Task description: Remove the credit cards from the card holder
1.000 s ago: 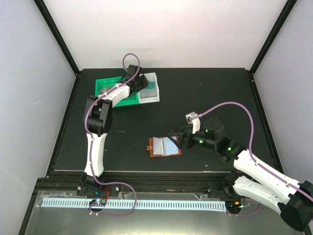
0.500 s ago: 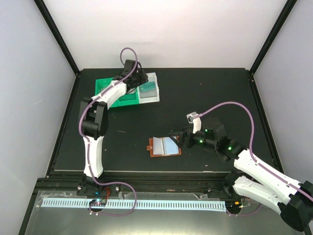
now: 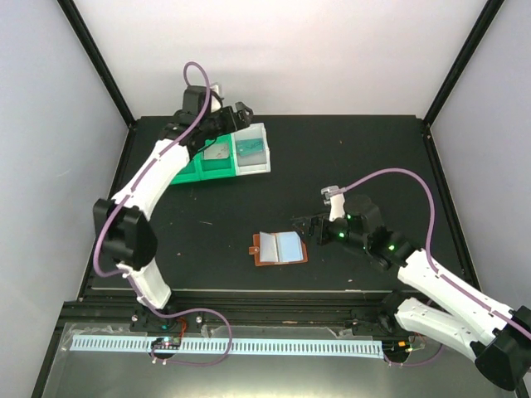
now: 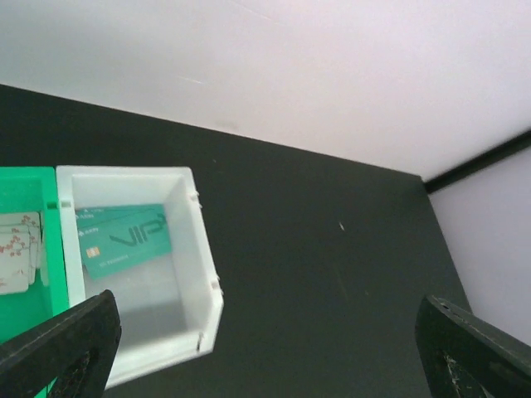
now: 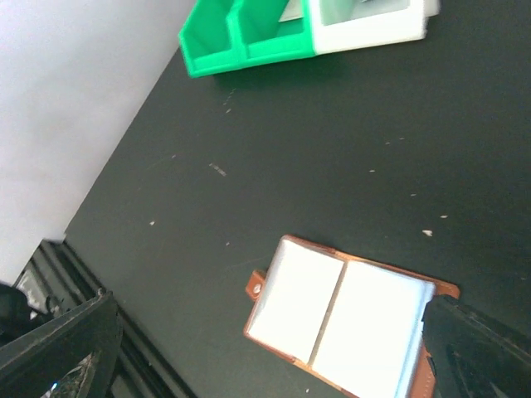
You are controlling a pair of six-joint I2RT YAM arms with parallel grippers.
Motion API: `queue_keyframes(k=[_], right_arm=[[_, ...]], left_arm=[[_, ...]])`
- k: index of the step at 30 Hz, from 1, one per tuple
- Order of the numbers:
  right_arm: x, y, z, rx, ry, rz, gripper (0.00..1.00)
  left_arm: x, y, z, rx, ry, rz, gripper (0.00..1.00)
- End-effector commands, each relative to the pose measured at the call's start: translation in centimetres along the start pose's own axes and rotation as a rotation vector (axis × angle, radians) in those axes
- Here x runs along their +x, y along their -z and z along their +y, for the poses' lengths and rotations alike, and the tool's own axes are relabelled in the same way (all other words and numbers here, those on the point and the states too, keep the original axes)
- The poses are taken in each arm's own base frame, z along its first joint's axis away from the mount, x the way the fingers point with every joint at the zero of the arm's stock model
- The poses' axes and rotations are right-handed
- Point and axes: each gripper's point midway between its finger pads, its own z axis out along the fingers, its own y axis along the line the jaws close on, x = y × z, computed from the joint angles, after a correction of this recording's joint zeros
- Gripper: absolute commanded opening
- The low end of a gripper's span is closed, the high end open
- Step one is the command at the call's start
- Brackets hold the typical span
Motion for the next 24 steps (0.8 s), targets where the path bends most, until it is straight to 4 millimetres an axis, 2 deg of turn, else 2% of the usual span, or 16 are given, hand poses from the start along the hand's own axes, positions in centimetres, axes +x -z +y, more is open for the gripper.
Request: queue_keyframes(k=[1,4,8,11,14,17,24], right_arm=[[-1.0,0.6,-2.6,0.170,-0.098,-0.042,1.00],[-1.6,1.3,-4.6,0.296,-0.156,-0.084,1.00],[-2.5,2.4,-5.9,0.391,-0.175,-0.129,1.00],[-3.2,2.9,-6.0,0.412,-0.172,-0.160,1.00],[-3.9,3.3,-5.9,0.410,-0.161,-0.191,1.00],[-4.6,3.6,-5.4,0.399,-0.152,-0.210,1.00],[-5.9,4.5,-4.5,0.378,-0.133,-0.252,1.00]], left_arm=[[2.6,4.3,-1.4,0.075,-0.079,0.102,0.99],[4.7,7.1,-1.8,0.115,-0.120,0.142,0.99],[7.8,10.4,-1.1,0.120,-0.163,0.189,0.99],[10.6,12.6,-0.4,0.133,-0.180,0.224,0.99],[12.3,15.6,-0.3,0.164,-0.197,0.204,0.99],[14.2,17.3,0.3,0.178,-0.181,0.189,0.99],[16.2,20.6,0.0,0.259,-0.156,0.124,0.99]])
